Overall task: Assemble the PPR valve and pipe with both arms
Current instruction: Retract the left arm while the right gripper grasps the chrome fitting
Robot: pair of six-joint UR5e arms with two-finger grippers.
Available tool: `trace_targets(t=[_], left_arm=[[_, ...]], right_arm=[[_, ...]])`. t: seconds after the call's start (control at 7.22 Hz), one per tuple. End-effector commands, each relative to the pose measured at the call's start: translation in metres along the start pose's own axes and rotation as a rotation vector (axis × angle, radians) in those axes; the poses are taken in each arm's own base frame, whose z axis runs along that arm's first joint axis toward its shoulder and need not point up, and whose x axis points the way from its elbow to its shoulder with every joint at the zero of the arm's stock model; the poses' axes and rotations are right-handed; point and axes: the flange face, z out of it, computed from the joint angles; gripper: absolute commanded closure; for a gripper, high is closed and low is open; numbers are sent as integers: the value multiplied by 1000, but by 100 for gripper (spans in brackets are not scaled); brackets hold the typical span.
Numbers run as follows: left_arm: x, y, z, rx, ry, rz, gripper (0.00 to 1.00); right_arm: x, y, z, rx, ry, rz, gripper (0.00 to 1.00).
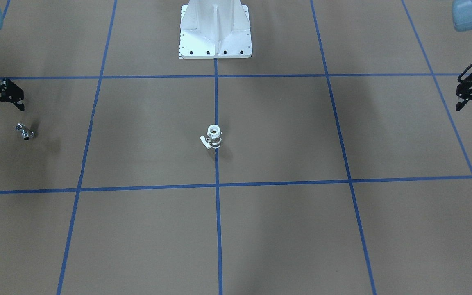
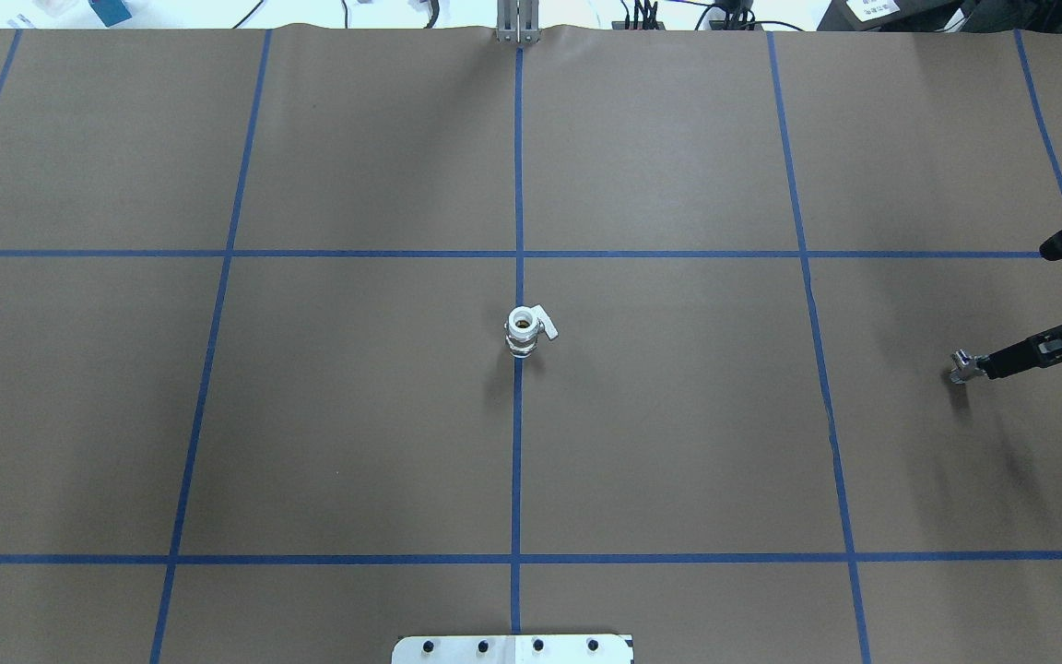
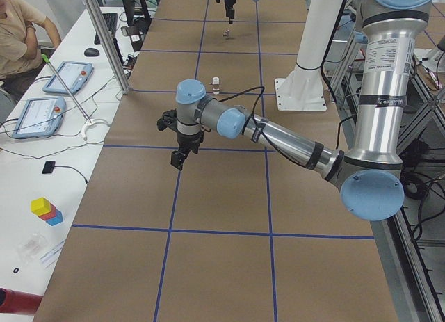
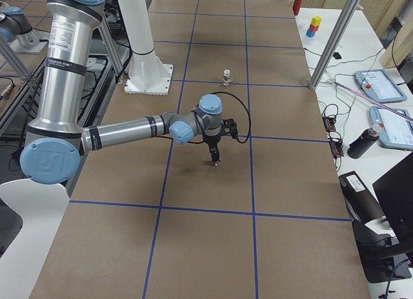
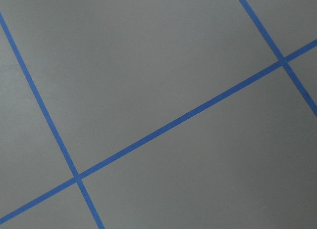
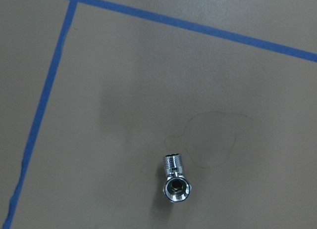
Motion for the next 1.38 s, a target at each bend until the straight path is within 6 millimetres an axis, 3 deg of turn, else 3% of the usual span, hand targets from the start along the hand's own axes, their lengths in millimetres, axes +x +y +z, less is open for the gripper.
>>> trace_targets(t=[0.0, 0.42, 0.69, 1.25], left_arm=[[0, 0, 0, 1, 0, -2, 0], [0, 0, 0, 1, 0, -1, 0], [0, 0, 1, 0, 0, -1, 0], [0, 0, 1, 0, 2, 2, 0]], right_arm=[[3, -5, 19, -10, 5, -8, 1], [2, -24, 46, -36, 8, -5, 1], [-4, -22, 53, -51, 5, -17, 2], [-8, -19, 61, -66, 6, -28, 19]])
